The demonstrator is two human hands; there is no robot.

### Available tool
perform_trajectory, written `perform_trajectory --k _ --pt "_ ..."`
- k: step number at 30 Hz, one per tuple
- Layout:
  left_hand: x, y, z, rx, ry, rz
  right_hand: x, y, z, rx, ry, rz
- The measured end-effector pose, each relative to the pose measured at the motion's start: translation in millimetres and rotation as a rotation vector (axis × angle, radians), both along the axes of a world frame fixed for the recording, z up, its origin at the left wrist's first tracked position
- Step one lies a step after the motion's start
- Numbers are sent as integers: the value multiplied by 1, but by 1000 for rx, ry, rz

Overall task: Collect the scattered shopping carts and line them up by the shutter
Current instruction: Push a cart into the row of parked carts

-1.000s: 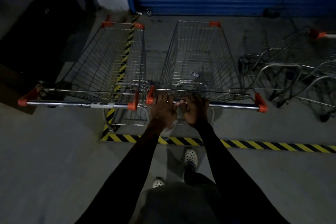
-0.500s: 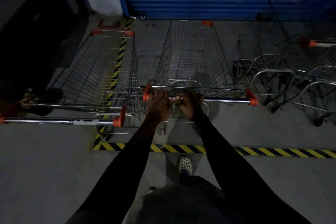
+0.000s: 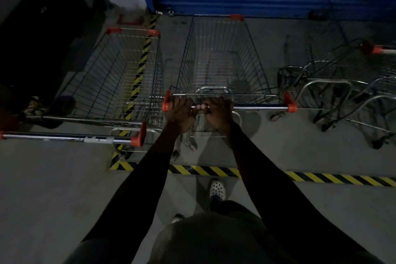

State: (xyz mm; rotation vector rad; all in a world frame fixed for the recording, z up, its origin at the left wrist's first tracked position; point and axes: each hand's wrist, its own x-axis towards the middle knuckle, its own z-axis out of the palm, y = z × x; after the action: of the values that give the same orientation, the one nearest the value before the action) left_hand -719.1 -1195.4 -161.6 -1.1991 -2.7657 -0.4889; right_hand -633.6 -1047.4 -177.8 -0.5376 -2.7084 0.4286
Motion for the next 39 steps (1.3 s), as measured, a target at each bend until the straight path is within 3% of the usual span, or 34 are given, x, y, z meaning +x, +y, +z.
perform_trajectory --k 14,19,25,29,35,39 --pt "24 -50 -11 107 176 21 29 -49 0 63 19 26" --pt "32 -71 -12 39 130 19 40 -70 -2 132 99 22" --pt "46 -86 -9 46 167 12 53 -84 -1 123 67 34" --pt "55 -88 -7 -3 40 17 63 -84 5 117 120 53" --pt "60 -94 -11 30 233 22 68 -90 4 155 46 37" --pt "63 -101 -10 112 243 3 73 -97 1 179 16 41"
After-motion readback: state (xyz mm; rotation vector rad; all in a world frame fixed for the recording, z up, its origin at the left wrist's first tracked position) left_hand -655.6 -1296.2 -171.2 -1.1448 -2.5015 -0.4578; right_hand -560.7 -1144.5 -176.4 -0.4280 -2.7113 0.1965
